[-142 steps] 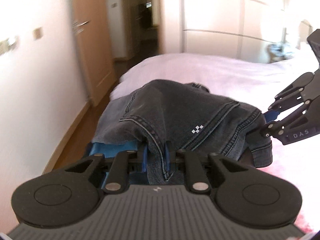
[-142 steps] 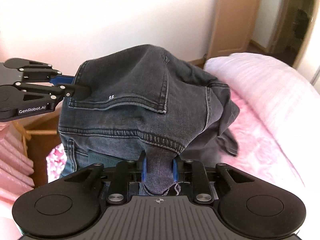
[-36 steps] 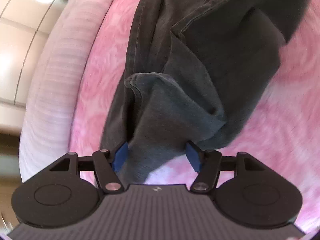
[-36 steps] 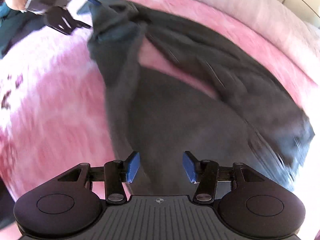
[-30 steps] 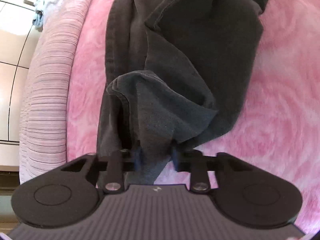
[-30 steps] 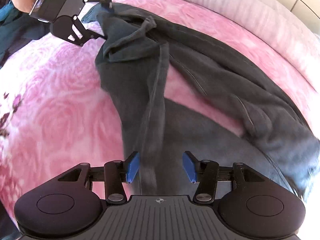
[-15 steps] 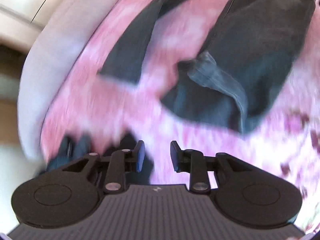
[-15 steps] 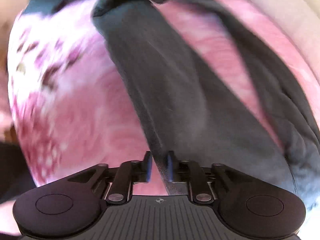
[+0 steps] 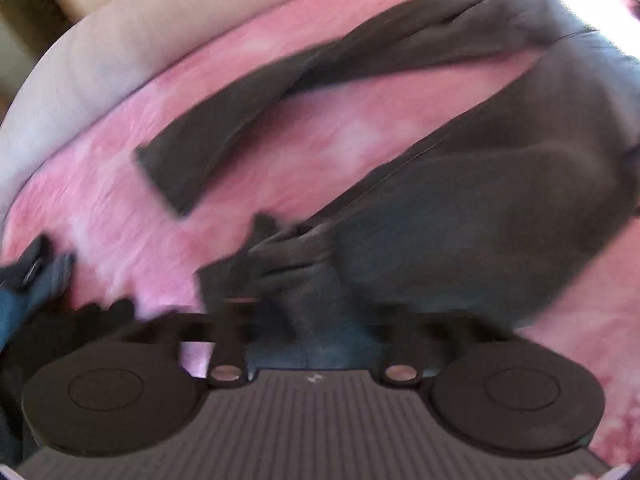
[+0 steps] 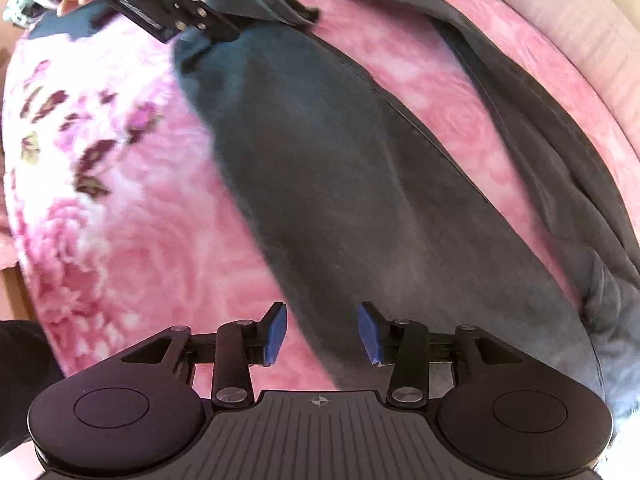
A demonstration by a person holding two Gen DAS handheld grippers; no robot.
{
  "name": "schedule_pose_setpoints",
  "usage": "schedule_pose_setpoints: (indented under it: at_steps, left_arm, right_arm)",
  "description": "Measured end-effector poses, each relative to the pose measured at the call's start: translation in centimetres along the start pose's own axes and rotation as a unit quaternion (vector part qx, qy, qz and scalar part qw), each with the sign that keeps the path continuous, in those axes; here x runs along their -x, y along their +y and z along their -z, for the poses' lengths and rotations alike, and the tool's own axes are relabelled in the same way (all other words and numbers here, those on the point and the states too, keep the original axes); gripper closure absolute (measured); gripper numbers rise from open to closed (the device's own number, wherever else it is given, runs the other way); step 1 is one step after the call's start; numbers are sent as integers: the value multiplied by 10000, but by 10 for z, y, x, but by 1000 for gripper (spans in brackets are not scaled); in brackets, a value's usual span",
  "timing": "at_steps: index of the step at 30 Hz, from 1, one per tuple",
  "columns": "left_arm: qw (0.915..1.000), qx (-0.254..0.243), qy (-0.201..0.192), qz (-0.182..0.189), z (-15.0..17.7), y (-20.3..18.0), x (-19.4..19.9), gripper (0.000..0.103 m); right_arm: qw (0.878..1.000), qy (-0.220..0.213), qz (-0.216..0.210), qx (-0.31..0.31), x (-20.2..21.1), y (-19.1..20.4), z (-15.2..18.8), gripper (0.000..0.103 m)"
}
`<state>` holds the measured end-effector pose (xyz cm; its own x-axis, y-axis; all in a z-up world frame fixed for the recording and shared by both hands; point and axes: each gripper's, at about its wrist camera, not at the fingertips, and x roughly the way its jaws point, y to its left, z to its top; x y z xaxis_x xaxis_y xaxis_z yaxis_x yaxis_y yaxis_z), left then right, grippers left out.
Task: Fold clothes
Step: 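Lay the grey jeans flat on the bed and open both grippers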
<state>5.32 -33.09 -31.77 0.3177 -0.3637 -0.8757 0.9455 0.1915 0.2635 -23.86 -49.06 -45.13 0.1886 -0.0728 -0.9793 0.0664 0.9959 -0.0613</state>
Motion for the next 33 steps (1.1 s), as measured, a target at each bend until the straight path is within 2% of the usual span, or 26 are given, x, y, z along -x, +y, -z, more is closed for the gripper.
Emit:
schedule_pose_setpoints:
  at_steps: [2, 4, 5, 6, 8, 11, 13, 18, 21, 23, 25, 27, 29, 31, 33]
  left_arm:
    - [9994, 142, 15, -311, 15, 16, 9, 88]
    - [9967, 376, 337, -630, 41, 37, 17, 88]
    - [9944, 493, 501, -788, 54, 48, 21, 83]
    - [9918, 692, 732, -791, 69, 61, 23, 71]
    - [9871, 844, 982, -940, 86, 73, 30, 67]
    - [9839, 672, 949, -1356, 91, 75, 42, 67]
    - [9856, 602, 696, -1418, 84, 69, 47, 68]
    - [9946, -99, 424, -941, 45, 31, 25, 66]
    - [9944, -687, 81, -794, 12, -5, 17, 66]
    - [9923, -1001, -191, -700, -14, -31, 14, 60]
    - [9888, -1328, -464, -490, -36, -66, 15, 55]
    - [9812, -1761, -739, -263, -53, -105, 17, 49]
    - [9678, -2303, -1014, -22, -66, -149, 20, 41]
    - [9520, -2820, -1173, 189, -67, -191, 25, 39]
    - [9408, -3163, -1179, 296, -58, -219, 26, 39]
  right_arm:
    - [9998, 128, 115, -133, -3, -8, 3, 59]
    - [9992, 198, 185, -306, -5, -16, 7, 59]
    - [9987, 218, 205, -410, -5, -20, 8, 59]
    - [9982, 252, 202, -510, -6, -23, 10, 59]
    - [9969, 322, 184, -696, -10, -27, 11, 59]
    - [9958, 253, 267, -838, -12, -29, 9, 59]
    - [9945, 188, 380, -957, -14, -33, 8, 59]
    - [9894, 228, 168, -1424, -35, -54, 23, 58]
    - [9834, 139, 8, -1810, -38, -77, 45, 57]
    - [9791, 158, 128, -2024, -29, -92, 67, 57]
    - [9750, 178, 432, -2170, -11, -106, 94, 57]
    - [9701, 169, 865, -2261, 13, -121, 128, 56]
    - [9702, 353, 1248, -2049, 27, -129, 167, 55]
    - [9701, 602, 1583, -1735, 35, -135, 209, 53]
    - [9718, 830, 1727, -1372, 34, -133, 245, 52]
